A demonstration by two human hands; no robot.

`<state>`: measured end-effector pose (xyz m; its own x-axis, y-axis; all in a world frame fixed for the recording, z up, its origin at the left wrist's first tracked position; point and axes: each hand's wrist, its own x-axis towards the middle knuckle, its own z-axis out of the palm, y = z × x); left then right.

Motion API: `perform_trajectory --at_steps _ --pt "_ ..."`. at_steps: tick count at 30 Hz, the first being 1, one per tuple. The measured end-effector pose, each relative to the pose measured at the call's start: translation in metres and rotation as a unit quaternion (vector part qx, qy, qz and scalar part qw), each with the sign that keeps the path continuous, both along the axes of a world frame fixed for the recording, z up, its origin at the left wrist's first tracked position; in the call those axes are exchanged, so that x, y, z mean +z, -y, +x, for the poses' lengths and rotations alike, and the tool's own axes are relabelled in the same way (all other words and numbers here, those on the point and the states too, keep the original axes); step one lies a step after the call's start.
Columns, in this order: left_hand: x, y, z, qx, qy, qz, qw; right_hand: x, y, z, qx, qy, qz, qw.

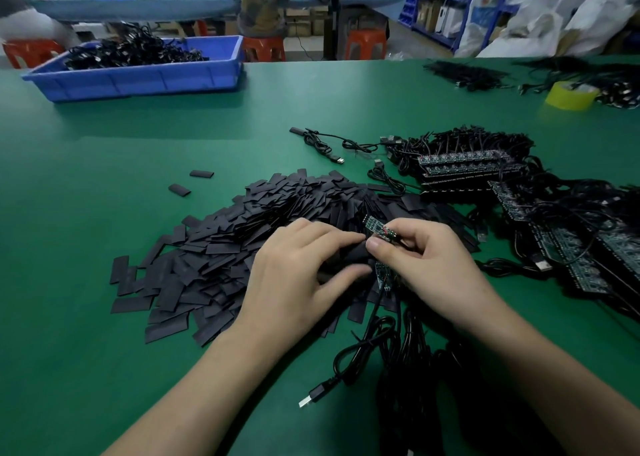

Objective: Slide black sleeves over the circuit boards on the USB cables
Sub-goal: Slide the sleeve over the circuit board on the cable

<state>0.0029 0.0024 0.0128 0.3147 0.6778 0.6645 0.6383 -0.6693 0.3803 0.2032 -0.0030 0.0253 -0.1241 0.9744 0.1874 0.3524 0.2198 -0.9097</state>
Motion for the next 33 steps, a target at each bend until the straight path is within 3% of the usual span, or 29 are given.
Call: perform_trajectory --at_steps 2,4,9,12,19,21,26,30,33 --pt "-0.002 0.000 0.000 0.007 -0.021 0.041 0.999 0.000 0.002 -0.001 0.018 -0.019 -0.007 1.000" --pt "-0.002 -0.001 0.000 0.006 0.011 0.038 0.999 0.001 0.003 -0.001 0.028 -0.014 -0.003 0.999" --pt "0.001 -0.003 -0.006 0.006 0.145 -0.082 0.986 0.004 -0.004 0.007 0.027 -0.069 -0.049 0.996" --pt "0.002 -0.003 -0.006 -0.005 0.185 -0.129 0.974 0.004 -0.003 0.009 0.055 0.005 -0.050 0.997" --pt "0.003 -0.002 -0.005 -0.012 0.205 -0.156 0.966 0.008 0.002 0.008 0.060 0.054 -0.041 0.996" --pt "0.003 -0.002 -0.005 -0.011 0.191 -0.148 0.970 0.009 0.004 0.008 0.055 0.067 -0.042 0.995" --pt "0.002 -0.006 -0.011 0.002 0.062 -0.070 0.996 0.012 0.005 0.008 0.047 0.162 -0.037 0.985" --pt "0.003 -0.008 -0.014 -0.039 -0.024 -0.016 0.999 0.014 0.006 0.006 0.056 0.181 -0.040 0.981" --pt "0.001 -0.009 -0.013 -0.067 -0.040 -0.015 0.997 0.014 0.005 0.007 0.071 0.181 -0.055 0.979"
